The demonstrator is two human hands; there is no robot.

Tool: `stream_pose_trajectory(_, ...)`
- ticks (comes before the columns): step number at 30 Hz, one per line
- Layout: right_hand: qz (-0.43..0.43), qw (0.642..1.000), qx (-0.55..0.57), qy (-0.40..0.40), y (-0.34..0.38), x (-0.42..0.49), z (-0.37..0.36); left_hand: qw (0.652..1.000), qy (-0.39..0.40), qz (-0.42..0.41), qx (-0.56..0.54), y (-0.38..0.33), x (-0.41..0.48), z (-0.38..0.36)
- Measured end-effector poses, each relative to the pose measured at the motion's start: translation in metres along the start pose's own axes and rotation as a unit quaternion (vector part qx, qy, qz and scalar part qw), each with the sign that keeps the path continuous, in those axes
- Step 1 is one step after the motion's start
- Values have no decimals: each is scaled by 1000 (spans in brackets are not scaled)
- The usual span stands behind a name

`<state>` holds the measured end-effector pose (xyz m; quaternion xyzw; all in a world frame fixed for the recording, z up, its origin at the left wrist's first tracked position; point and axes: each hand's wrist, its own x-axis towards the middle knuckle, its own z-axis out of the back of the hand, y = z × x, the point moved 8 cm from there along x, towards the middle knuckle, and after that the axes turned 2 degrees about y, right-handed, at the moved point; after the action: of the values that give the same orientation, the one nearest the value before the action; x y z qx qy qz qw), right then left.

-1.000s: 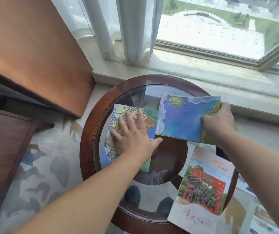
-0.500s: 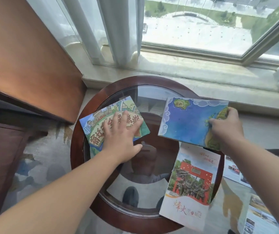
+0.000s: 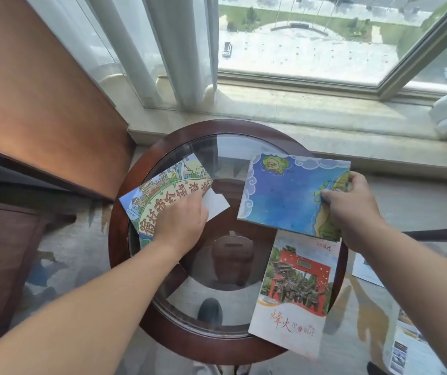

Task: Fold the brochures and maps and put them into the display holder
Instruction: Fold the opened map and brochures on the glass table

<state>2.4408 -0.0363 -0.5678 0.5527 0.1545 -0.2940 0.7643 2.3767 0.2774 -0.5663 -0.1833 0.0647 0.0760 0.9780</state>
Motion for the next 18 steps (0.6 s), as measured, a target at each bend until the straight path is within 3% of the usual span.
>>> stream_pose_trajectory(3, -10, 1000, 11, 26, -1, -5, -1, 974, -71, 140, -165, 21, 0, 19)
stream_pose_trajectory(6, -20, 997, 25, 66, -2, -11, -9, 932, -90, 204, -286, 25, -9, 25)
stream_pose_trajectory(11, -10, 995, -6, 97, 1, -23, -30, 914, -99, 198, -340, 21, -18, 26)
stream_pose_trajectory(15, 20, 987, -118, 109, -3, -38, -52, 897, -84, 213, -379, 20, -18, 22)
stream_pose_trajectory(18, 15, 983, -161, 86, -7, -44, -66, 902, -77, 186, -382, 12, -17, 26)
